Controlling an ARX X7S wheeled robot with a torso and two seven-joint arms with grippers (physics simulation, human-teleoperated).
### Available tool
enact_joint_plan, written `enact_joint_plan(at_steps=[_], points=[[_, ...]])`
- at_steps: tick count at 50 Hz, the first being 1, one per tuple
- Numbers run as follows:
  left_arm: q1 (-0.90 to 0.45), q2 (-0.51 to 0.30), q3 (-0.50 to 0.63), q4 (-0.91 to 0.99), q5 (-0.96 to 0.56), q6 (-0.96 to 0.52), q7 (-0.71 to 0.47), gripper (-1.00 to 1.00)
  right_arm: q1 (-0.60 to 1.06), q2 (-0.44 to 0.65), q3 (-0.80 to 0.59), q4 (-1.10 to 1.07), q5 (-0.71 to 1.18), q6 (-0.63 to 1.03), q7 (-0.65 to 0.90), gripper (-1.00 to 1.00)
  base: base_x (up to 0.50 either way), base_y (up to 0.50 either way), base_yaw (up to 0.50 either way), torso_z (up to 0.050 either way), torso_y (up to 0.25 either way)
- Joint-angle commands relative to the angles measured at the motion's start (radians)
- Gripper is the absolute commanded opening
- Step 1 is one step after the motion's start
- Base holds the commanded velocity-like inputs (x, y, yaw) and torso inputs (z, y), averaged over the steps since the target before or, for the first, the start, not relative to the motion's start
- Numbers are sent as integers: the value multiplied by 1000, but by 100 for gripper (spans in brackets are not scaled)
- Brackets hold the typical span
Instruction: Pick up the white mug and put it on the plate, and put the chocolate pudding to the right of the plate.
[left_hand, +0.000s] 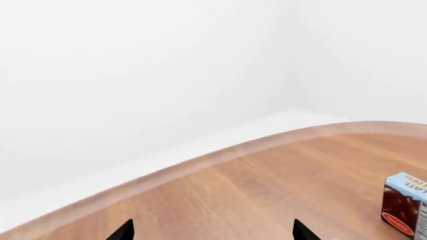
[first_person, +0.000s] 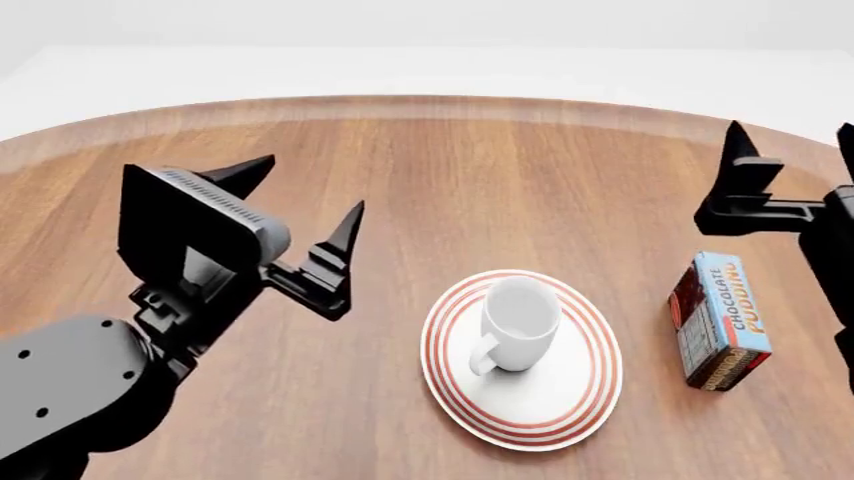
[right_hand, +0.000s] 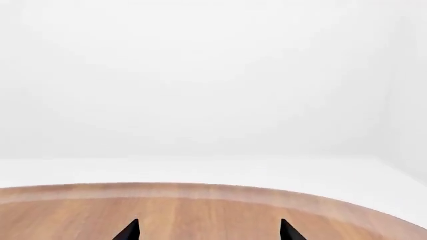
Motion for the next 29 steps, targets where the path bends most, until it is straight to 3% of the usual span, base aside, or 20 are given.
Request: enact_joint_plan(at_steps=[1, 5, 29], points=[[28, -51, -41, 78, 54, 17, -66, 100, -89, -128, 97, -175, 0, -41, 10, 100, 0, 0, 0, 0, 0], [54, -81, -63, 102, 45, 62, -110, 100, -102, -161, 126, -203, 2, -72, 19, 100, 0, 0, 0, 0, 0], [229, -309, -116, 313, 214, 263, -451, 100, -314, -295, 67, -249, -106, -621, 88, 100, 0, 0, 0, 0, 0]])
